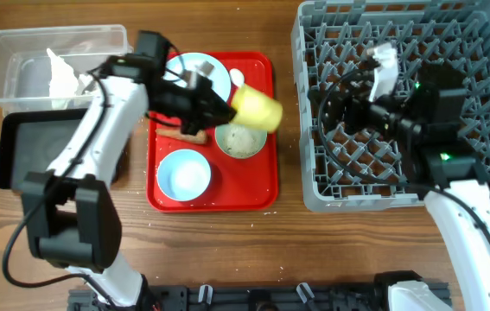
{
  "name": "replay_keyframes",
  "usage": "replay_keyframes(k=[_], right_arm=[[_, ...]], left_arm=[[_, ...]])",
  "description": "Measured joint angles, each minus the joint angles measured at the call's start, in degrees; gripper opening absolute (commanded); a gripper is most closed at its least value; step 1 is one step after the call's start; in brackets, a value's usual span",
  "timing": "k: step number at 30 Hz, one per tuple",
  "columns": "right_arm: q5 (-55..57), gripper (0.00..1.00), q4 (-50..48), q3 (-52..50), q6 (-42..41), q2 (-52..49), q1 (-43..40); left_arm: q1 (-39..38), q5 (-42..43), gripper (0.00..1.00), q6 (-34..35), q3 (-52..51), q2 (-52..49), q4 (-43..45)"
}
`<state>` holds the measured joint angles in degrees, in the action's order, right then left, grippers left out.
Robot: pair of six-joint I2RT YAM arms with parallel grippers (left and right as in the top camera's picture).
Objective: Sort waste into correct bins and load items into the dishwasher rack
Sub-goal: 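Hold the yellow cup out and close the right gripper on it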
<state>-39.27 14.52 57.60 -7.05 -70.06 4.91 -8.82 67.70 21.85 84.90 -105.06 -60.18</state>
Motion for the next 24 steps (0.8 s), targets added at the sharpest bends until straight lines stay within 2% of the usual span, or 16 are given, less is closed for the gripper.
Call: replay_keyframes(k=[4, 8, 16, 24], right_arm=[[-10.36, 0.87, -7.3, 0.0, -0.46, -5.22, 1.38], [-18.45, 0.85, -12.68, -0.02, -1.6, -10.01, 3.61], [-24.44, 0.83, -19.39, -0.02, -5.16, -11.02, 4.83], [-28.13, 0.82, -20.55, -0.02, -6.14, -11.02, 5.14]], left_arm=[[1.4, 10.47, 0.04, -0.55, 0.04, 0.0, 0.09], [1.27, 15.56, 0.04, -0.76, 0.04, 0.0, 0.09], [1.81, 18.86, 0.04, -0.83, 0.04, 0.02, 1.03], [1.86, 19.23, 0.04, -0.98, 0.04, 0.04, 1.14]])
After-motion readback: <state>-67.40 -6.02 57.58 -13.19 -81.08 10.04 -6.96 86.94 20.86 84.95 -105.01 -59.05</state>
